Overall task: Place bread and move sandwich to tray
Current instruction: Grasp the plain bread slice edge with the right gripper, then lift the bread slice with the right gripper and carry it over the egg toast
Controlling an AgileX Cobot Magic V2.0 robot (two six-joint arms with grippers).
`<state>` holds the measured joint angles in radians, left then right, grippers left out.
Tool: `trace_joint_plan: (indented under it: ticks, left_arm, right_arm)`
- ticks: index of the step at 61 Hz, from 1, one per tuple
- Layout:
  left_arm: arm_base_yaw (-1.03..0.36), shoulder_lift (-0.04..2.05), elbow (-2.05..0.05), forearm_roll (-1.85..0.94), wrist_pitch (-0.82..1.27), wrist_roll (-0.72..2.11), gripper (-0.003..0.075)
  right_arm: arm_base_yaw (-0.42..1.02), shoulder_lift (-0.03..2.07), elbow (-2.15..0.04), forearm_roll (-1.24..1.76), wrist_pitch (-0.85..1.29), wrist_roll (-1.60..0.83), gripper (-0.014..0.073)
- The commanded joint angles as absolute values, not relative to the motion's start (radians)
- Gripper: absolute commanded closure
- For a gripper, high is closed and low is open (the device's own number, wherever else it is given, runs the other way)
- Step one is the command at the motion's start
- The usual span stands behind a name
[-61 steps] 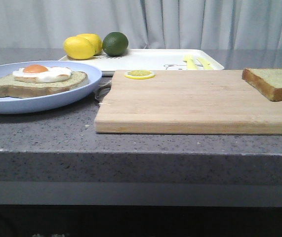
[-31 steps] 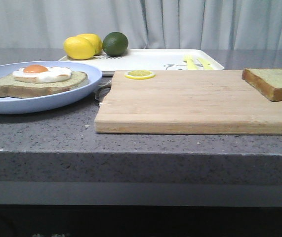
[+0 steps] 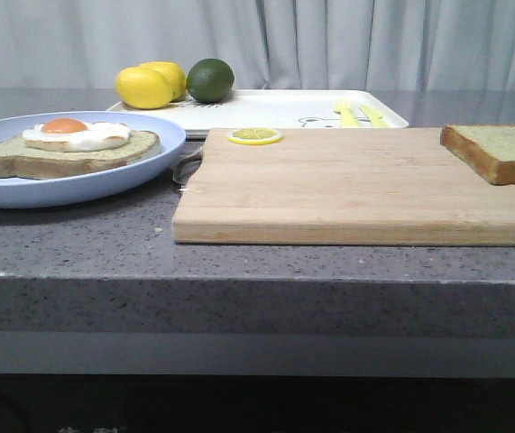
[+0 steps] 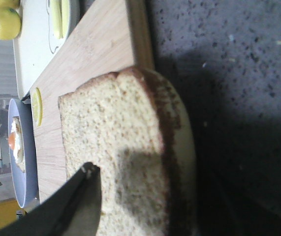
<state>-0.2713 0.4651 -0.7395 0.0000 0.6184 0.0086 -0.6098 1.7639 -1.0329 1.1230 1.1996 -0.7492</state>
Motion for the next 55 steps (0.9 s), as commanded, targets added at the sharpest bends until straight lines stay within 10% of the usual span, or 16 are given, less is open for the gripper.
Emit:
trace_joint_plan:
  ticks: [1, 32, 55]
  left_arm:
    - [-0.281, 0.479, -0.769, 0.000, 0.532, 0.007, 0.0247]
    - [-0.281, 0.479, -0.769, 0.000, 0.532, 0.007, 0.0247]
    - [-0.281, 0.479, -0.769, 0.000, 0.532, 0.007, 0.0247]
  right_arm:
    - [-0.609, 1.711, -1.050, 1.135, 1.341, -0.746, 0.0275]
    - [-0.558, 1.452, -1.049, 1.272, 1.341, -0.678, 0.0471]
    - [-0.125, 1.383, -1.049, 1.576, 1.212, -0.679, 0.0471]
